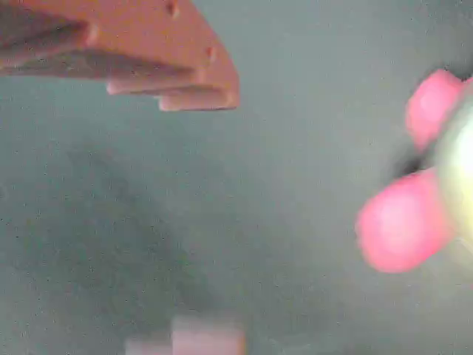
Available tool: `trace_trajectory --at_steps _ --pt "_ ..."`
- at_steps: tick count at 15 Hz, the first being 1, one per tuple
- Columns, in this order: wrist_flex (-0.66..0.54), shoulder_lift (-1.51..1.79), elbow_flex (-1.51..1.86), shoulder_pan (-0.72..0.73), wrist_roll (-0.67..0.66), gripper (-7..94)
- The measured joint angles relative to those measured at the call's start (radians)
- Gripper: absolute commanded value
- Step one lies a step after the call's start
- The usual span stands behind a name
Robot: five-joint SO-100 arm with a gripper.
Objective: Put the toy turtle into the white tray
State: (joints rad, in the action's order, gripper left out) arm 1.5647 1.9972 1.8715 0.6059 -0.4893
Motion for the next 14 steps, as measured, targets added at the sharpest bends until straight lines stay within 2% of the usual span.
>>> trace_trajectory --at_steps 5,6,7,8,11,14 --pt "0.103 -0.141 -0.094 0.063 -0.184 42" --pt "0.109 -0.167 -0.106 0.057 -0.235 54" --pt "0.104 -0.187 -0.112 0.048 -0.278 59" --pt "0.109 -0.195 -0.112 0.041 -0.316 59" --pt "0.164 -0.242 -0.135 0.043 -0.334 59" --pt "0.175 -0.328 -0.158 0.066 -0.288 65"
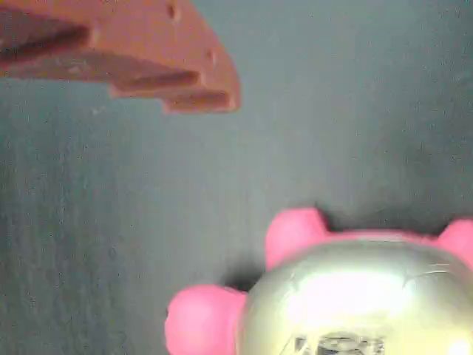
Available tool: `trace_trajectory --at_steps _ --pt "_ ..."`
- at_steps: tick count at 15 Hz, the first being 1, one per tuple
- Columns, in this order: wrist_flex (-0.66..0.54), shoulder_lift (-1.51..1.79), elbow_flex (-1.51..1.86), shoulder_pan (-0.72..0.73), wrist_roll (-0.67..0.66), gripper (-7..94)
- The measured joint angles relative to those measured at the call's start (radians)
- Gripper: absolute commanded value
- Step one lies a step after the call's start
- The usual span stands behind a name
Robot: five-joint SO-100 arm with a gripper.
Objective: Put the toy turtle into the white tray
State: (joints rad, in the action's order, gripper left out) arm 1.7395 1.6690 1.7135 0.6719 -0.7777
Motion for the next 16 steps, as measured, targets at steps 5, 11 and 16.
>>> trace_trajectory --at_steps 5,11,16 --pt "-0.066 -0.008 0.037 0.037 0.041 65" --pt "-0.207 -0.012 0.184 0.109 0.078 65" --pt "-0.368 -0.028 0.29 0.124 0.072 65"
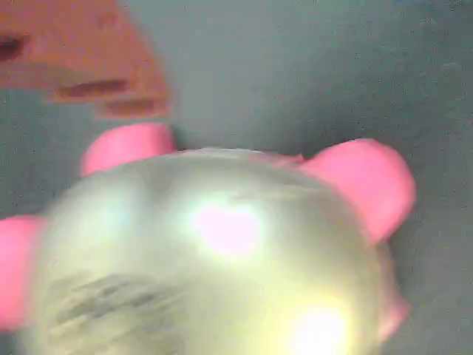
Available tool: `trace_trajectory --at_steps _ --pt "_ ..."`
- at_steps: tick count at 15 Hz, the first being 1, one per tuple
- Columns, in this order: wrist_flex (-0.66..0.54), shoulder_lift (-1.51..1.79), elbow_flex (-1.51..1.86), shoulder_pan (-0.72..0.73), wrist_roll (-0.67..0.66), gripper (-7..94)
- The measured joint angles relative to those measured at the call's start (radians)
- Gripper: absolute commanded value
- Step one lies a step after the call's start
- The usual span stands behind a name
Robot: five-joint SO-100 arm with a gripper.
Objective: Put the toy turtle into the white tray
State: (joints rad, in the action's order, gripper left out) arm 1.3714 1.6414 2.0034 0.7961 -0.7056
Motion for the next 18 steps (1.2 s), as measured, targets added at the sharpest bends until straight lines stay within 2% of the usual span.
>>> trace_trajectory --at_steps 3,10,15,18 --pt "-0.064 -0.044 0.029 -0.003 0.0 65" --pt "-0.13 -0.069 0.057 -0.009 0.0 64" --pt "-0.183 -0.084 0.097 -0.005 0.049 63" --pt "-0.199 -0.083 0.097 -0.005 0.055 48"
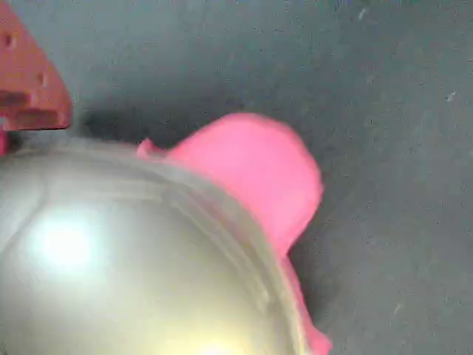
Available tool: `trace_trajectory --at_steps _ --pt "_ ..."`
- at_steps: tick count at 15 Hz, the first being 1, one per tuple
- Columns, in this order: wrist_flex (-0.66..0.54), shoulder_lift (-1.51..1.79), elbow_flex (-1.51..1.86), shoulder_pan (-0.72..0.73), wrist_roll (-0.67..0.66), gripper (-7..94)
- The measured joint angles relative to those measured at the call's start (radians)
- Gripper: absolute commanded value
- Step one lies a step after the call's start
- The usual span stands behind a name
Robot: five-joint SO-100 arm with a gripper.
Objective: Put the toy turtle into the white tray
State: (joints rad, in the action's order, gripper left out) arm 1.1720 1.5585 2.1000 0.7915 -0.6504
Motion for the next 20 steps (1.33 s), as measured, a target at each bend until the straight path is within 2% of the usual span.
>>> trace_trajectory --at_steps 3,4,5,13,20 --pt "0.0 0.011 -0.002 0.012 0.034 25" --pt "0.006 0.018 0.0 0.012 0.046 11" --pt "0.017 0.021 0.0 0.012 0.052 3" --pt "0.186 0.127 -0.118 -0.006 0.187 0" --pt "0.383 0.123 -0.503 -0.206 0.265 0"
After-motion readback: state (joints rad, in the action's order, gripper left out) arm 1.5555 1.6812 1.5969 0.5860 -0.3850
